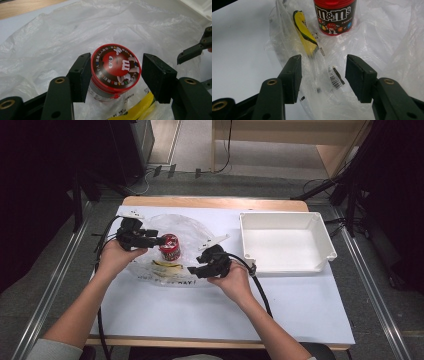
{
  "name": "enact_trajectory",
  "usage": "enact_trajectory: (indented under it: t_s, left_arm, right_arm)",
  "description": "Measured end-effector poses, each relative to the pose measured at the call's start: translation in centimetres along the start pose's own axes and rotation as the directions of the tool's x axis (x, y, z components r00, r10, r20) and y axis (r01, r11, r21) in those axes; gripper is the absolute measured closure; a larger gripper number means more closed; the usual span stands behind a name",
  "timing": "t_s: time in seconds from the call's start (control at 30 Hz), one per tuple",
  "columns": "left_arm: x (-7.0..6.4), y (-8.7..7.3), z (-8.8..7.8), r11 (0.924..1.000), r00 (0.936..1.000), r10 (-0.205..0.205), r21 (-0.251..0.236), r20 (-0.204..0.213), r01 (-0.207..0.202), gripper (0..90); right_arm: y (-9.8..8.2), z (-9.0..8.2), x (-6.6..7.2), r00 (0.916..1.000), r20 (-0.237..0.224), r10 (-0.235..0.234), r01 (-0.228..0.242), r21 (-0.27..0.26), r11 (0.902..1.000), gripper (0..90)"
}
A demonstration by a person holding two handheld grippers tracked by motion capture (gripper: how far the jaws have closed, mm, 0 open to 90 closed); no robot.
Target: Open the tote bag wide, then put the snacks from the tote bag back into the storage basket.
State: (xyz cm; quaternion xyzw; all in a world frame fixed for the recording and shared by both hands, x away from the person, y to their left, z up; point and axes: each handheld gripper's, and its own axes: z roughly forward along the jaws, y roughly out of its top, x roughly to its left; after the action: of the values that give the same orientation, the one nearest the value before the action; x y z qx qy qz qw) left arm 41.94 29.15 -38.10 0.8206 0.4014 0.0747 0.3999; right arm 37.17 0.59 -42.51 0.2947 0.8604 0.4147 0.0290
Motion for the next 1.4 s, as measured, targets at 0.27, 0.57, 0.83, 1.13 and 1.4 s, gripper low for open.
enact_trajectory:
  t_s: [0.27,0.57,0.83,1.13,1.4]
  left_arm:
    - [-0.2,-1.2,-0.3,0.9999,0.9999,-0.01,0.005,0.012,0.01,41.0]
    - [-0.9,-2.6,-0.9,1.0,0.9999,0.002,0.004,0.01,-0.002,40.0]
    - [-1.2,-3.9,-1.8,0.9999,0.9999,-0.01,-0.004,0.014,0.01,39.9]
    - [-1.7,-5.5,-2.8,0.9999,0.9999,-0.015,-0.006,0.002,0.015,39.1]
    - [-1.6,-6.3,-3.0,0.9998,0.9998,-0.022,-0.002,0.005,0.022,39.3]
  right_arm:
    - [0.1,0.0,-0.2,1.0,0.004,0.001,-0.001,-0.007,1.0,48.4]
    - [0.1,0.2,-0.4,1.0,0.006,-0.003,0.003,-0.004,1.0,48.2]
    - [0.3,0.3,-0.8,1.0,0.004,0.009,-0.009,-0.006,0.9999,48.0]
    - [1.0,0.8,-1.0,0.9999,0.008,0.015,-0.015,0.008,0.9998,47.3]
    - [1.5,1.6,-1.5,0.9996,0.004,0.028,-0.028,-0.008,0.9996,47.6]
